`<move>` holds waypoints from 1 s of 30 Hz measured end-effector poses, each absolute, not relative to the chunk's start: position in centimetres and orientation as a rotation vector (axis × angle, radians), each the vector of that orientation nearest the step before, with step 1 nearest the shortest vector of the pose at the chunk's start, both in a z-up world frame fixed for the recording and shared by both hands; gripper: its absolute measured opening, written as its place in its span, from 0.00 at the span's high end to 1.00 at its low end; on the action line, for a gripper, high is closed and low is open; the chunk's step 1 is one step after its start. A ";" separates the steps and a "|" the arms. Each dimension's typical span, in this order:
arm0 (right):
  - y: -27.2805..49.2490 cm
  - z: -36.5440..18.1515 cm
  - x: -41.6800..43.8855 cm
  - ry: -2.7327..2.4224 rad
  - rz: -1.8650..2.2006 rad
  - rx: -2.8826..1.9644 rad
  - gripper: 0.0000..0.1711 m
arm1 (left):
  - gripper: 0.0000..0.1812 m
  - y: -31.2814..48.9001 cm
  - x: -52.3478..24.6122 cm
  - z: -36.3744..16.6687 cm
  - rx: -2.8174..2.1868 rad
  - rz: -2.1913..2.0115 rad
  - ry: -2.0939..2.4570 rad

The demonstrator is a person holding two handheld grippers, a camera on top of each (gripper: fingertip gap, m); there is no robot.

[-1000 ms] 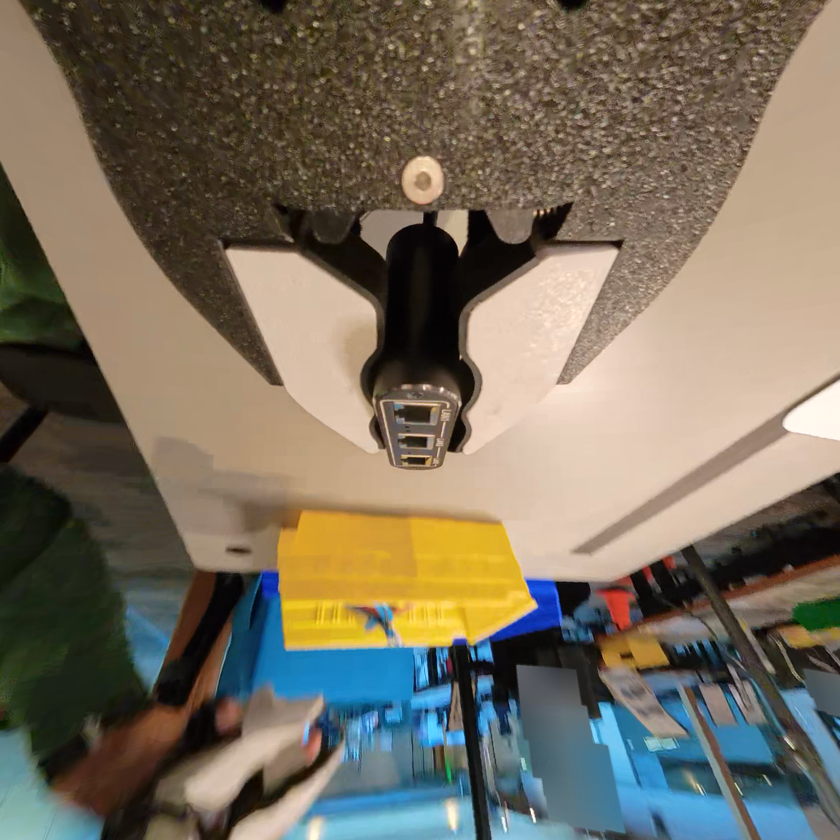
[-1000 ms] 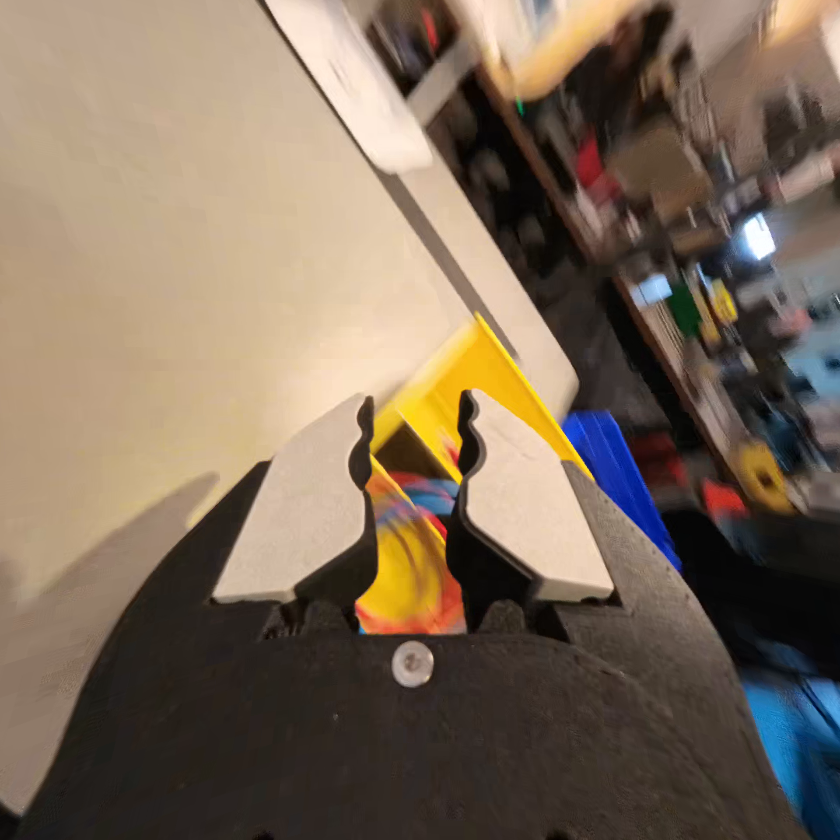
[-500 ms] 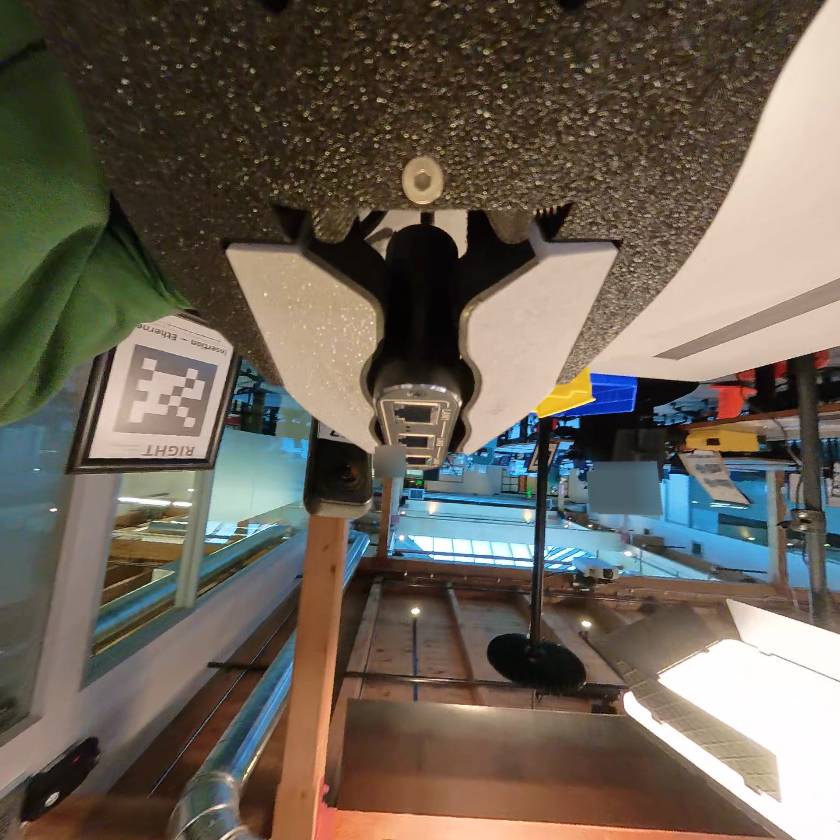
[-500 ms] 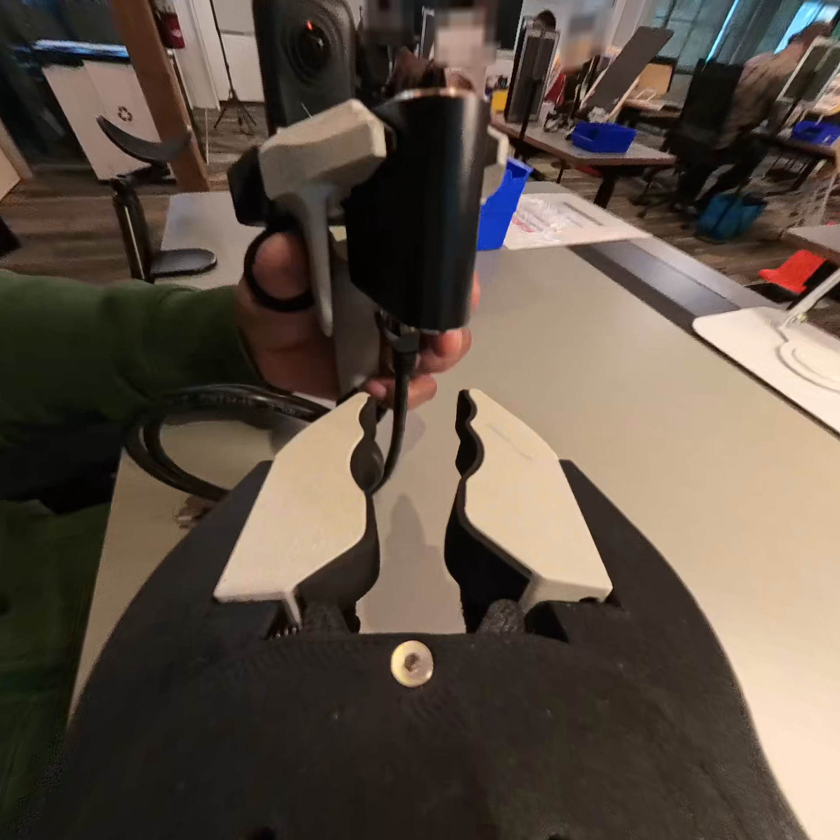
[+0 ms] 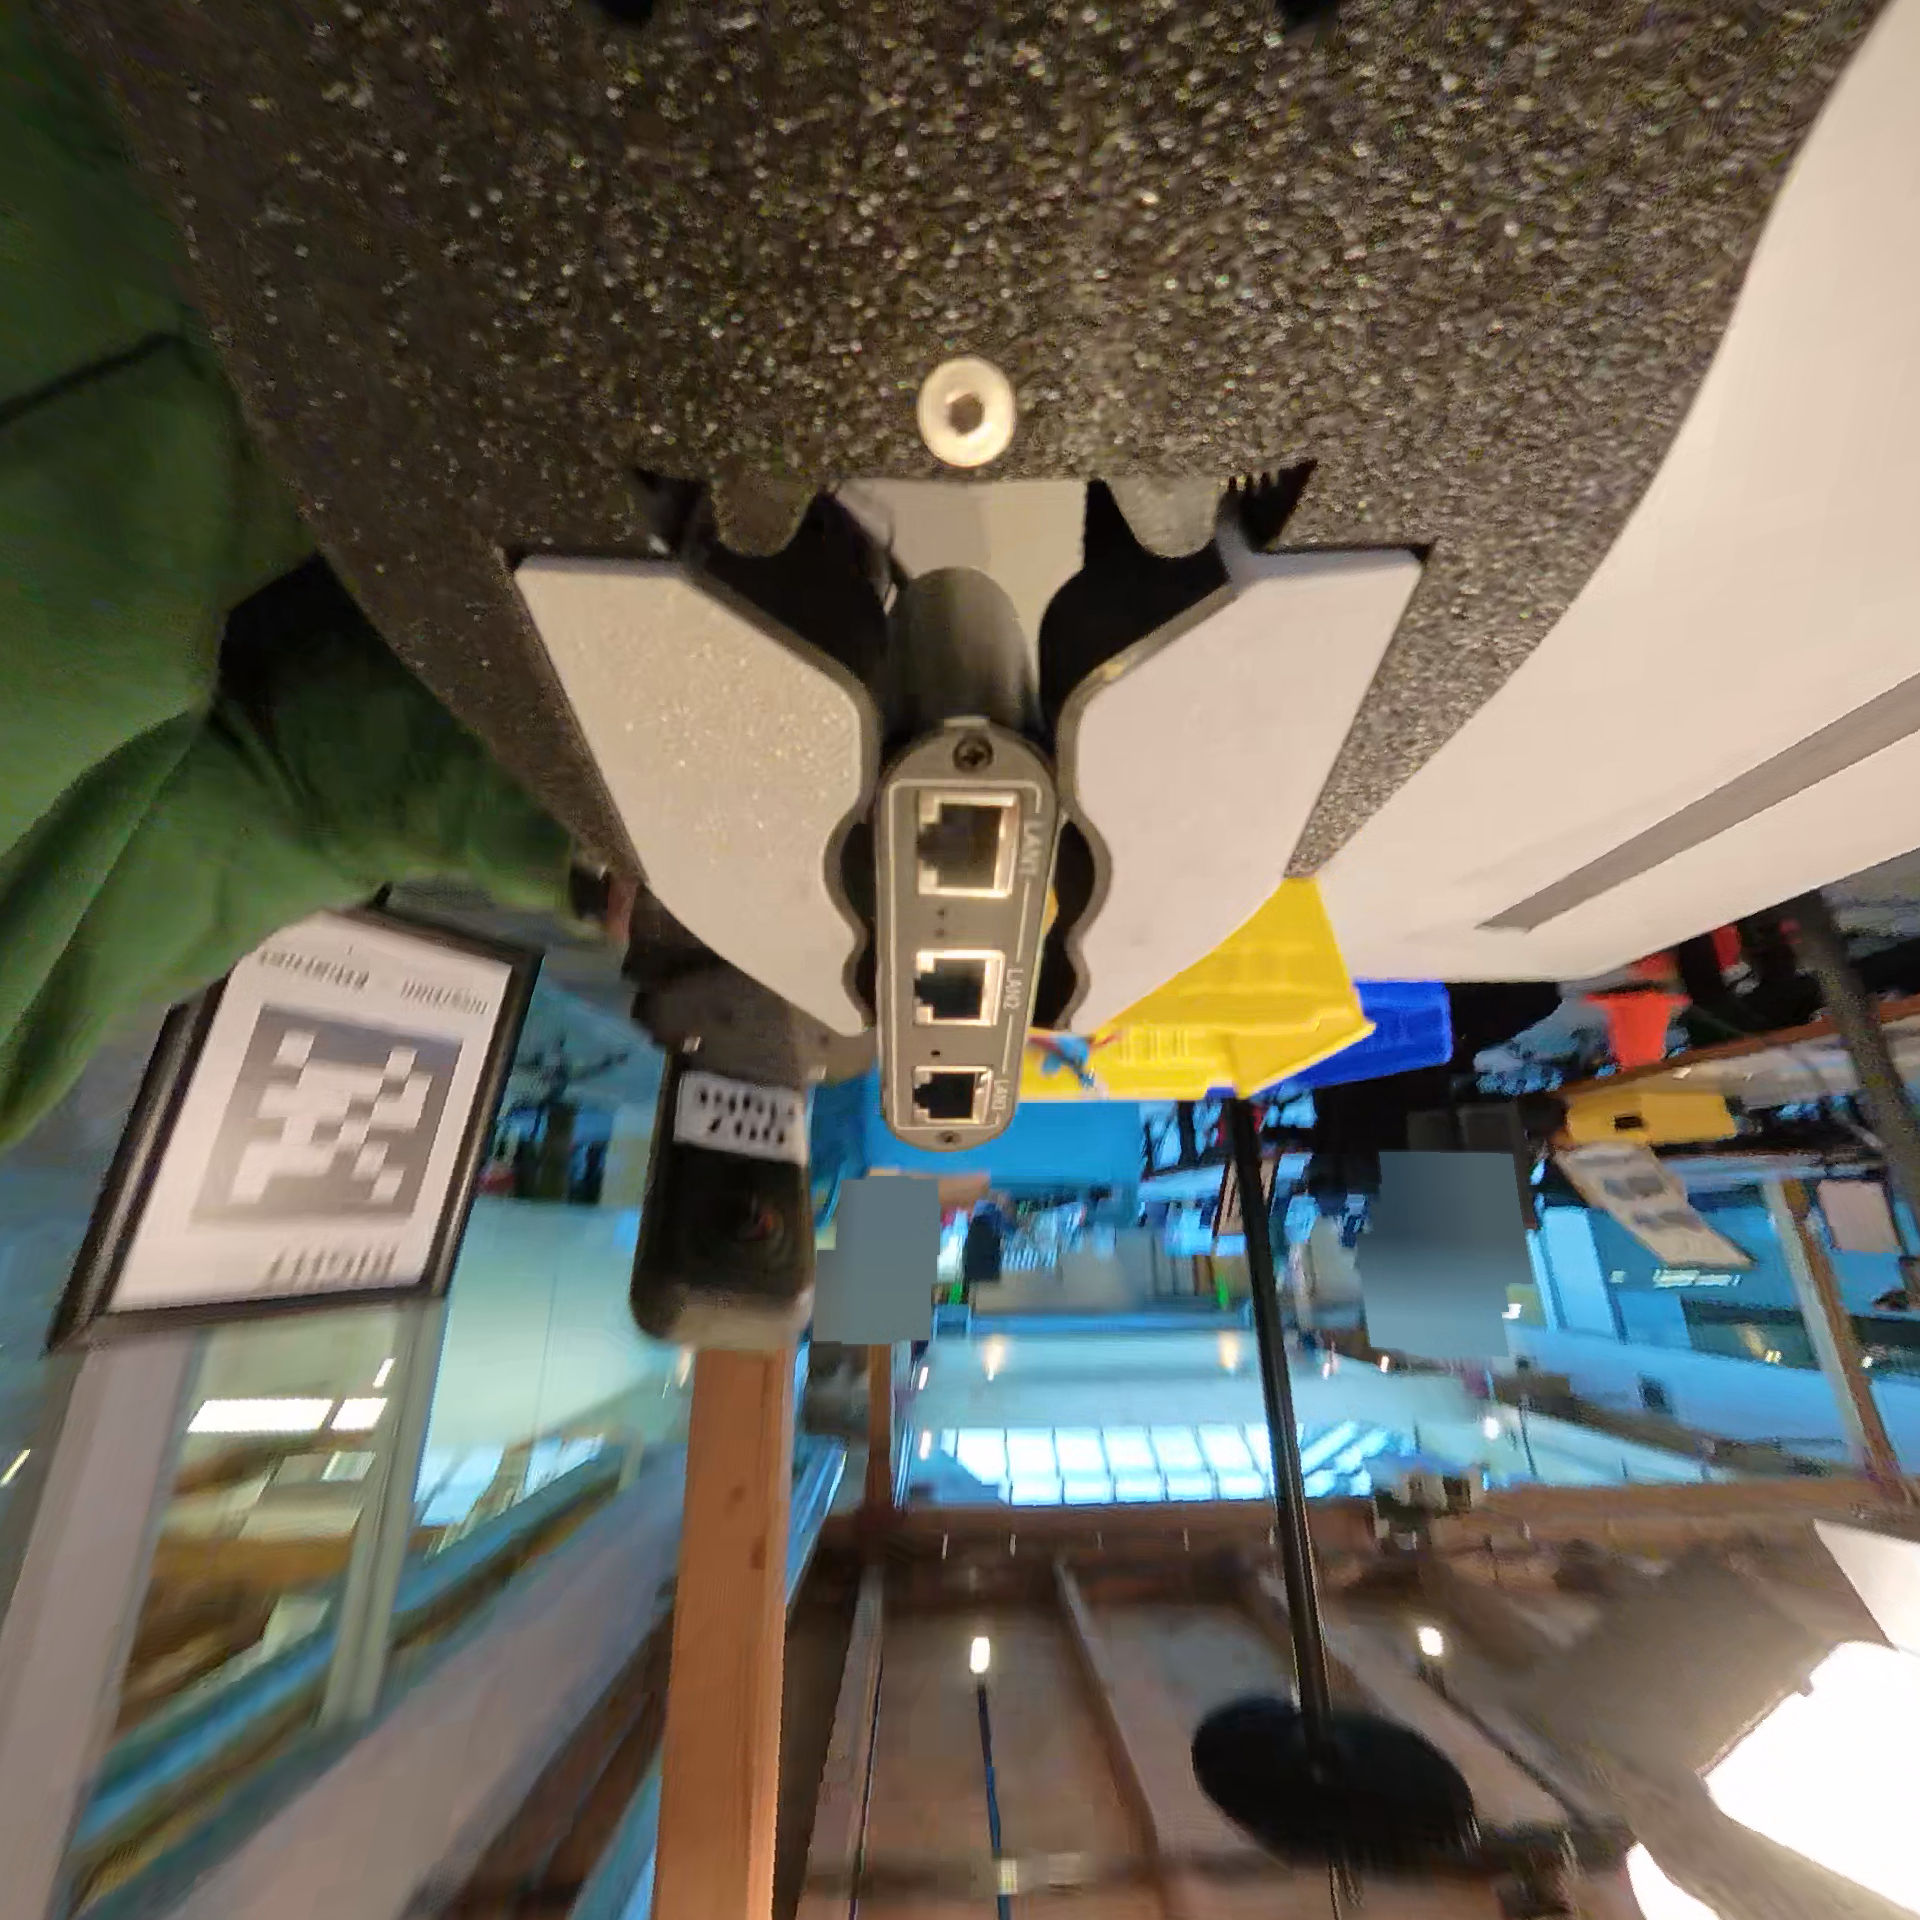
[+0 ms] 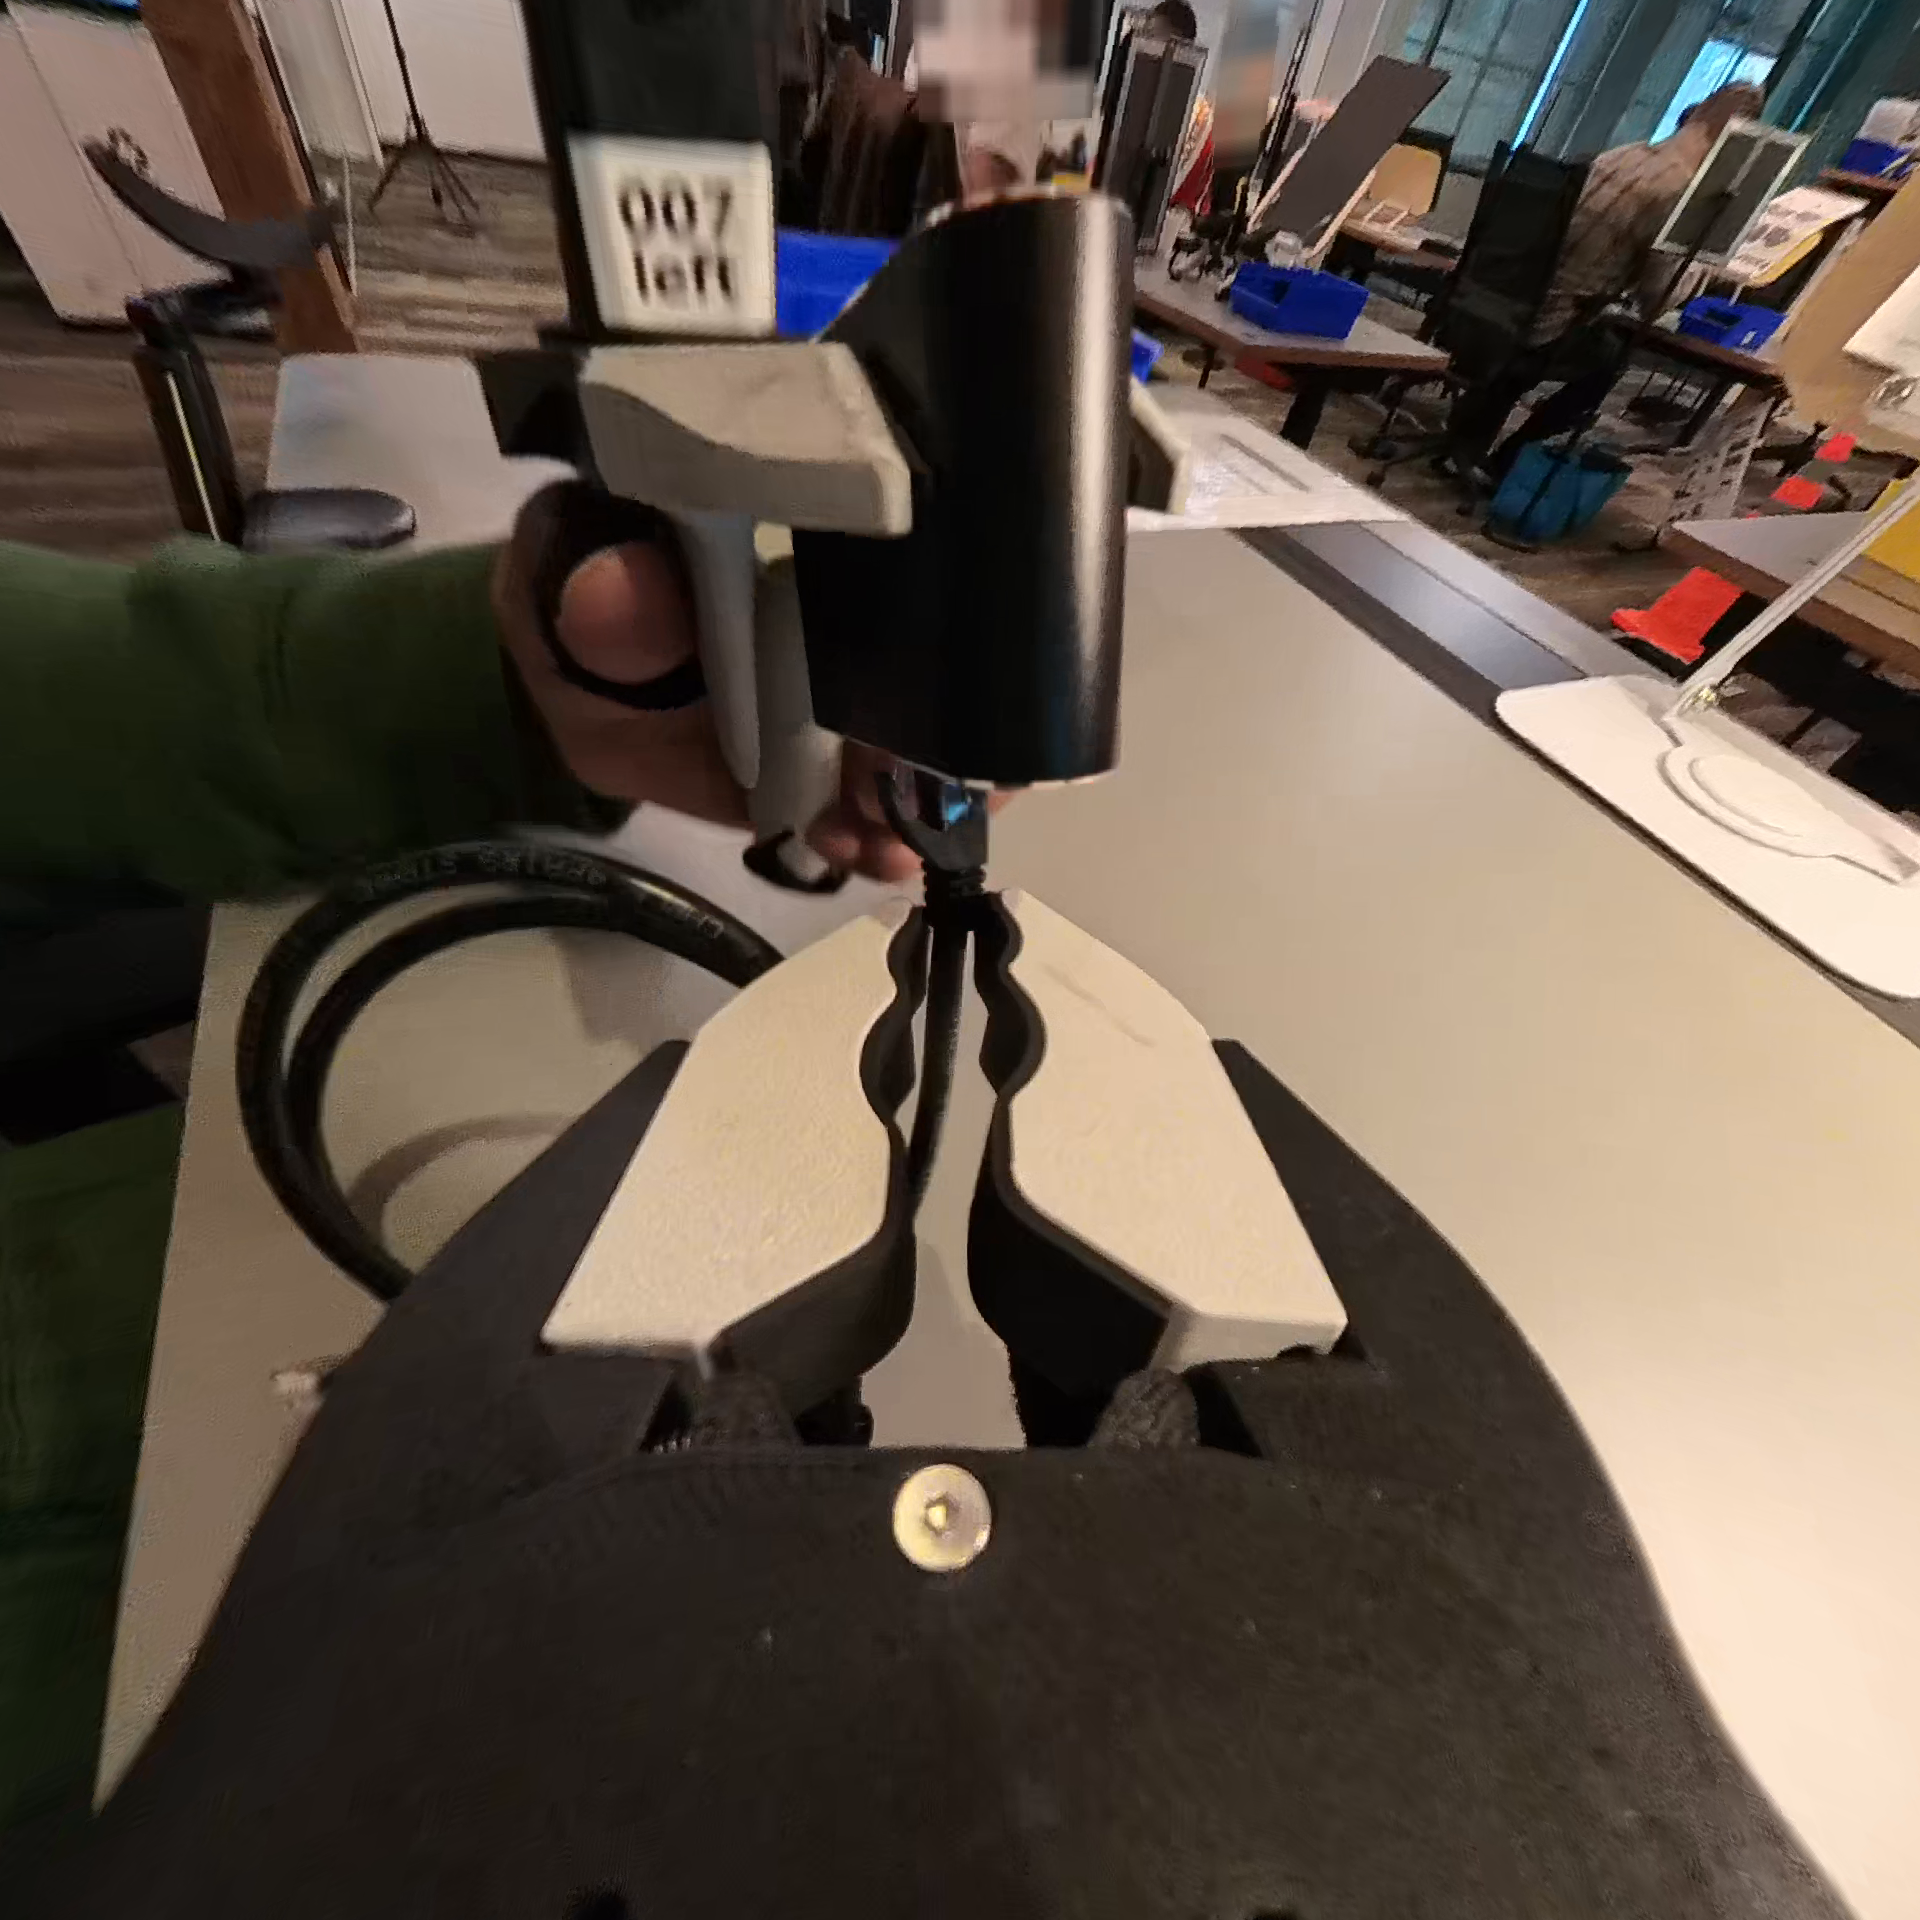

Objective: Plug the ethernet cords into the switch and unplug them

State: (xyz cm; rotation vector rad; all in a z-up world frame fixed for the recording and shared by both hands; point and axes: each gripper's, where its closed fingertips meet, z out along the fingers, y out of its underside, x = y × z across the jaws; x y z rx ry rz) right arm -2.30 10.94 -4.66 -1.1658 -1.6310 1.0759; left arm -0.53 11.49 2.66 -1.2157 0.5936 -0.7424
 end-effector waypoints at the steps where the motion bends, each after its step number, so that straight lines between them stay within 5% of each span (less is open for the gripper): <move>1: 11.2 -5.0 -2.0 -1.653 1.045 -1.173 0.95 | 0.82 11.6 -0.4 2.1 -1.263 -0.684 0.635; 13: 12.0 -6.9 1.1 -1.917 0.597 -1.021 0.96 | 0.70 10.9 -0.7 -3.5 -1.544 -0.309 0.994; 21: 11.6 -4.9 1.5 -1.847 0.780 -0.966 0.96 | 0.62 10.7 -0.3 -4.4 -1.562 -0.317 1.035; 30: 10.7 -1.6 2.9 -1.730 1.146 -0.927 0.96 | 0.74 10.5 1.1 -2.7 -1.395 -0.376 0.992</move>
